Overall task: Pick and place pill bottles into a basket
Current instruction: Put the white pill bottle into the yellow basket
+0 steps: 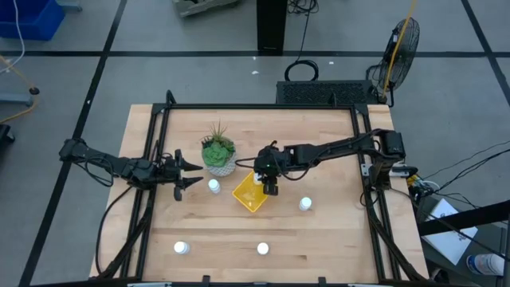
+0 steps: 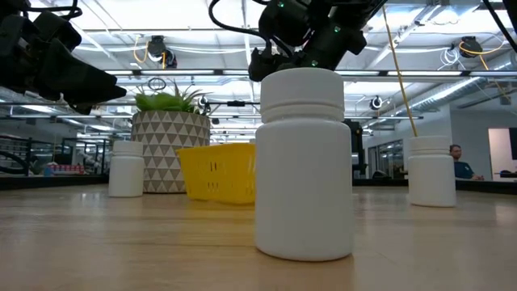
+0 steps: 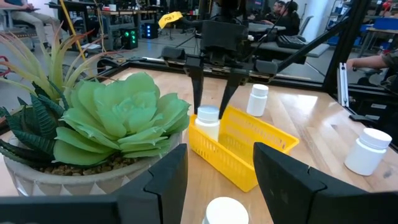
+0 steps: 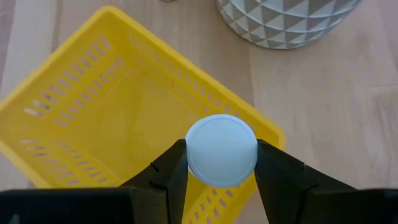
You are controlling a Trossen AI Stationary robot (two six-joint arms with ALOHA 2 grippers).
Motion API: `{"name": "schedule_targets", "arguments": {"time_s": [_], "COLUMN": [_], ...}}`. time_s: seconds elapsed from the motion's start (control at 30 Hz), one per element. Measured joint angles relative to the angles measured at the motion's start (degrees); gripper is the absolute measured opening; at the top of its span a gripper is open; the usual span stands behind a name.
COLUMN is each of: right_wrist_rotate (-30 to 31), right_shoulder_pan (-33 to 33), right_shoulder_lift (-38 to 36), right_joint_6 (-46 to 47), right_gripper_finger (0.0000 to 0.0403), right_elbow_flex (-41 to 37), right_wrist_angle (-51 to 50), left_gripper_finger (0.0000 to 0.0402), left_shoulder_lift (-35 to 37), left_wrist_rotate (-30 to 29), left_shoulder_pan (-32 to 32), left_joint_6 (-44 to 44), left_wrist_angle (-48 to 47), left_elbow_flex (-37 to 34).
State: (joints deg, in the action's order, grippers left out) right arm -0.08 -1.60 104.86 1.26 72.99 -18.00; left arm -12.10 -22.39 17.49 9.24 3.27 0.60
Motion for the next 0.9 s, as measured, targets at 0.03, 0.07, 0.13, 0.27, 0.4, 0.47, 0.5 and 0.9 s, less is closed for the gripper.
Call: {"name": "schedule_targets", "arguments": {"time_s": [0.03,0.07,0.13,0.27,0.4,0.47,0.5,0.9], "right_wrist_rotate": [0.00,-0.02,-0.04,0.20,1.80,2.77,2.97,2.99], "right_shoulder_pan": [0.04,0.06,0.10,0.06,0.17,0.19,0.19,0.19], "right_shoulder_lift": [0.00,0.00,0.00,0.00,0.00,0.00,0.00,-2.43], "right_joint_6": [0.02,0.02,0.02,0.73,1.04,1.06,1.05,0.68], "right_gripper_finger": [0.0143,0.0143,0.0143,0.0170,0.0211,0.0216,0.0216,0.0215], "right_elbow_flex": [0.00,0.00,0.00,0.00,-0.02,-0.02,-0.02,-0.04], "right_wrist_angle": [0.03,0.15,0.22,0.24,0.74,0.76,0.76,4.84], "left_gripper_finger": [0.0186,0.0186,0.0186,0.0186,0.0186,0.0186,0.0186,0.0186], "left_shoulder_lift": [0.00,0.00,0.00,0.00,0.00,0.00,0.00,0.00], "left_wrist_rotate": [-0.01,0.00,0.00,0.00,0.00,0.00,0.00,0.03], "left_shoulder_pan": [-0.01,-0.01,0.00,0.00,0.01,0.00,0.00,-0.01], "left_joint_6": [-0.01,0.01,-0.01,0.01,0.01,0.03,0.03,0.03], "left_wrist_angle": [0.00,0.00,0.00,0.00,0.00,0.00,0.00,0.00], "left_elbow_flex": [0.00,0.00,0.00,0.00,0.00,0.00,0.00,0.00]}}
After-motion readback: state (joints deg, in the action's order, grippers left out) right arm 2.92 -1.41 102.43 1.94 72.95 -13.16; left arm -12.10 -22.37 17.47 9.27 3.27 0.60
